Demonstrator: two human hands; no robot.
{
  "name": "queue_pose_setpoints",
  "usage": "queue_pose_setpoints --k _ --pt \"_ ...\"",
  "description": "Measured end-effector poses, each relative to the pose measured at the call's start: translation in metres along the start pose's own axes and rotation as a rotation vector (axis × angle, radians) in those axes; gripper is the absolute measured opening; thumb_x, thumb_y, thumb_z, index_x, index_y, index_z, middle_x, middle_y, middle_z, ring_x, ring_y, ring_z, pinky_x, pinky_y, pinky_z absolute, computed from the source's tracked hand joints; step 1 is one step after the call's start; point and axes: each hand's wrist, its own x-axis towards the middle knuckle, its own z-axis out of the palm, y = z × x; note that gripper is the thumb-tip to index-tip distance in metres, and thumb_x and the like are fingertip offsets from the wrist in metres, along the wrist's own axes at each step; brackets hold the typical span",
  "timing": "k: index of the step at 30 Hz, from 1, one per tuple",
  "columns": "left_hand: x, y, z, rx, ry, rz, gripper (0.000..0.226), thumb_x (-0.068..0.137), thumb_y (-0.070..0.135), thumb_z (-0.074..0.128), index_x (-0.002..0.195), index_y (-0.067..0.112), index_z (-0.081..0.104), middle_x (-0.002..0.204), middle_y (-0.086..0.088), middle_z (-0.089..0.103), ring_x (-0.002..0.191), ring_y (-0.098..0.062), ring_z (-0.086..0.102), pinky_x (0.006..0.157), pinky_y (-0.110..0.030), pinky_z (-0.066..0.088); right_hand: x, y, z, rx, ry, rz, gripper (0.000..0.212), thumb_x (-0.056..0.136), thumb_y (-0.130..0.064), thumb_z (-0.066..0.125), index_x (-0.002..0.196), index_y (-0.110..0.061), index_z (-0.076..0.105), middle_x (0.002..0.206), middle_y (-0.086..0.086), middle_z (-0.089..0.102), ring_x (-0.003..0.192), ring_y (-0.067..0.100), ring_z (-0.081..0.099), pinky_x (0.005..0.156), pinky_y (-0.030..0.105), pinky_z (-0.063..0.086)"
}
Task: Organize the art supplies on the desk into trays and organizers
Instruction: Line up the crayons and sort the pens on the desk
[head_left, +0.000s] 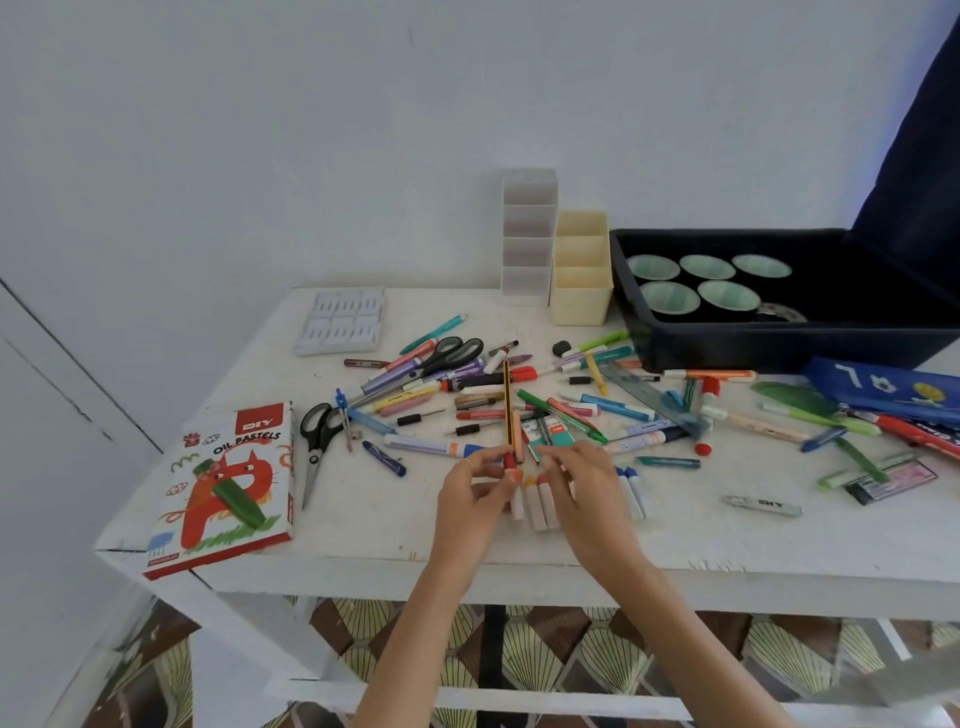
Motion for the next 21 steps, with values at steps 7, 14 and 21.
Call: queue_pose_setpoints --k 7,14,21 --pt "-0.009 0.005 0.004 0.032 -0.013 0.147 0.032 0.081 0.011 0.07 0.109 0.024 0.061 0.089 0.002 0.066 0.084 -0.011 0.065 0.07 -0.017 0.053 0.013 -0.007 -0.004 0.47 -0.142 0.207 0.017 0.085 -0.013 0.067 0.099 -0.018 0.073 0.079 -0.005 0.072 0.07 0.002 0.066 0.068 0.017 0.053" --pt "0.0 -0.014 -0.013 0.472 0.068 0.331 0.024 0.089 0.012 0.059 0.112 0.02 0.064 0.109 0.006 0.063 0.107 -0.003 0.051 0.092 -0.011 0.037 0.022 -0.003 -0.007 0.528 -0.114 0.261 0.017 0.086 -0.008 0.064 0.099 -0.016 0.071 0.087 -0.005 0.071 0.081 0.011 0.067 0.072 0.021 0.056" --pt "0.002 -0.027 -0.016 0.717 -0.053 0.416 0.029 0.097 0.012 0.044 0.122 0.011 0.06 0.127 0.003 0.046 0.118 -0.009 0.044 0.099 -0.016 0.036 0.026 -0.001 0.007 0.362 -0.171 0.217 0.013 0.084 -0.013 0.067 0.094 -0.02 0.066 0.083 -0.013 0.068 0.078 -0.002 0.063 0.075 0.016 0.053"
